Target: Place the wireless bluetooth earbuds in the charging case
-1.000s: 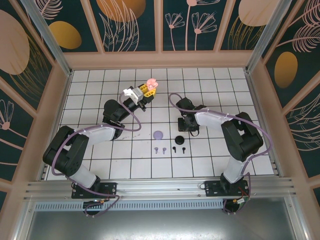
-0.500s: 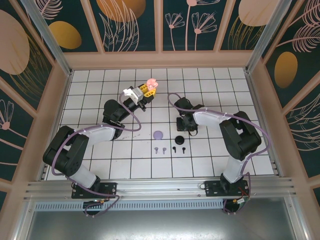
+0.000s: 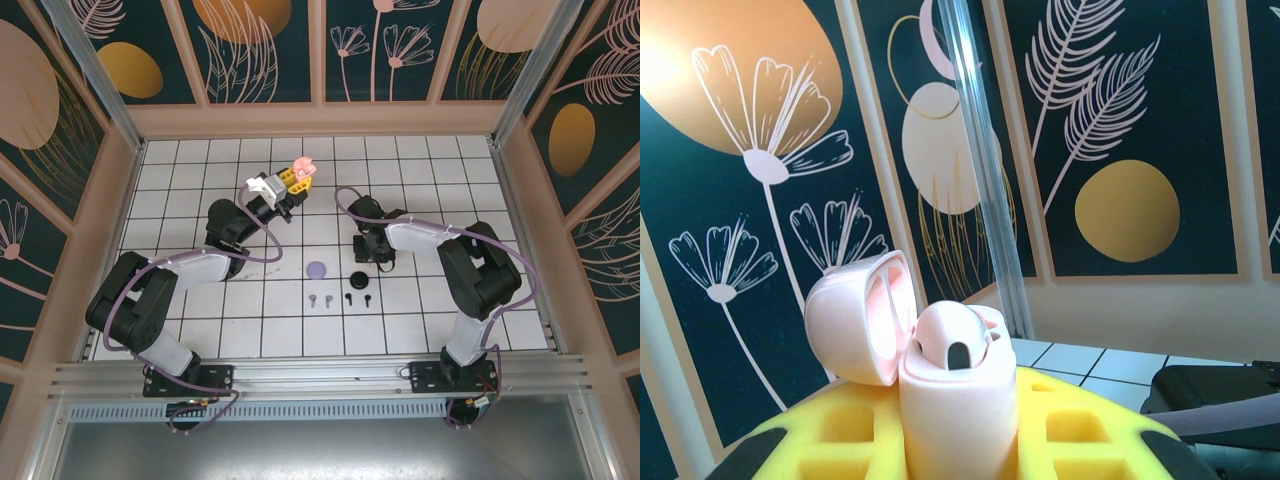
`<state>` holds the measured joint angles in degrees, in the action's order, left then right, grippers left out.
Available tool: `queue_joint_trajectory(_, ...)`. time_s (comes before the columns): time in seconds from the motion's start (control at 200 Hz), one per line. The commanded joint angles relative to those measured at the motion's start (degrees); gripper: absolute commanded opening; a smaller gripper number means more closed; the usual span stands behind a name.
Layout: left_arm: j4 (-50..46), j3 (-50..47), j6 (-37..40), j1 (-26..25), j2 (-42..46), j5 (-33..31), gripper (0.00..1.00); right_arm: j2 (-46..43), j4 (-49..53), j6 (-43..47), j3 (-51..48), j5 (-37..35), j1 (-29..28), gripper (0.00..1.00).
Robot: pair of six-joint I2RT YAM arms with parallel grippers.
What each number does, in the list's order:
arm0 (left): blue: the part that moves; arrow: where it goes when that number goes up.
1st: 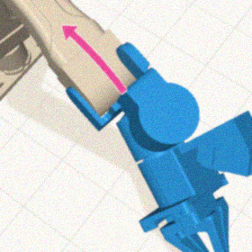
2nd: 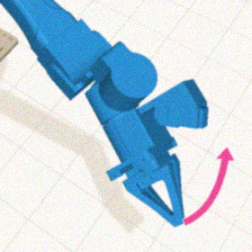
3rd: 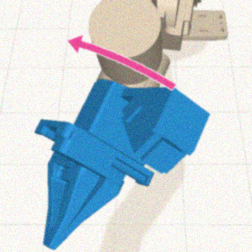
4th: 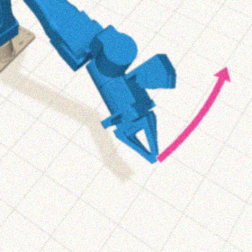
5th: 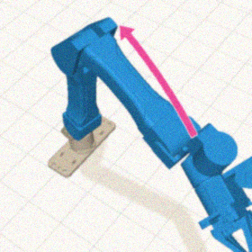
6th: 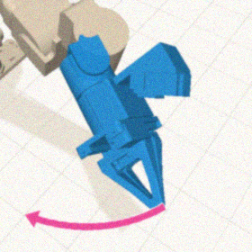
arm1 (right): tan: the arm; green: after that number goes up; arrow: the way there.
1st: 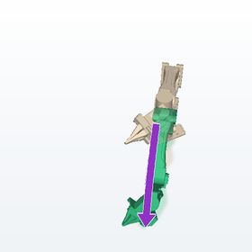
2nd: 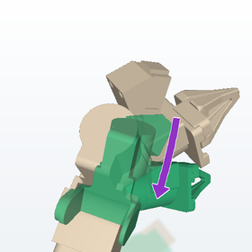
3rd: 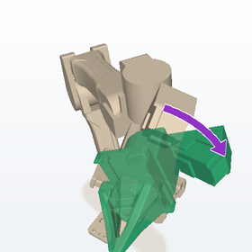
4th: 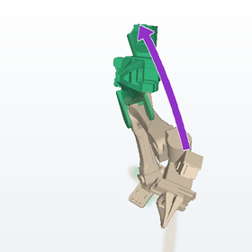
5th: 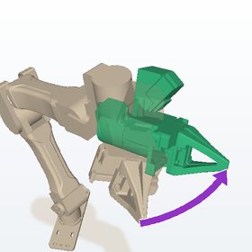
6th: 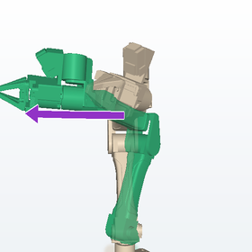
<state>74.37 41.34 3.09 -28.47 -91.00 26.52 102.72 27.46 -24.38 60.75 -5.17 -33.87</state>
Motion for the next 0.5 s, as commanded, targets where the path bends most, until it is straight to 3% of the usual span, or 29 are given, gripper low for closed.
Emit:
queue_joint_trajectory(0.0,1.57,1.20,-0.96,-0.27,0.56,0.77,0.00,1.88,1.45,-0.67,0.77,-1.07,-0.50,0.35)
queue_joint_trajectory(0.495,1.62,1.29,-1.01,-0.27,0.47,0.71,0.00,0.92,1.11,-1.24,-0.31,-1.42,-1.14,0.28)
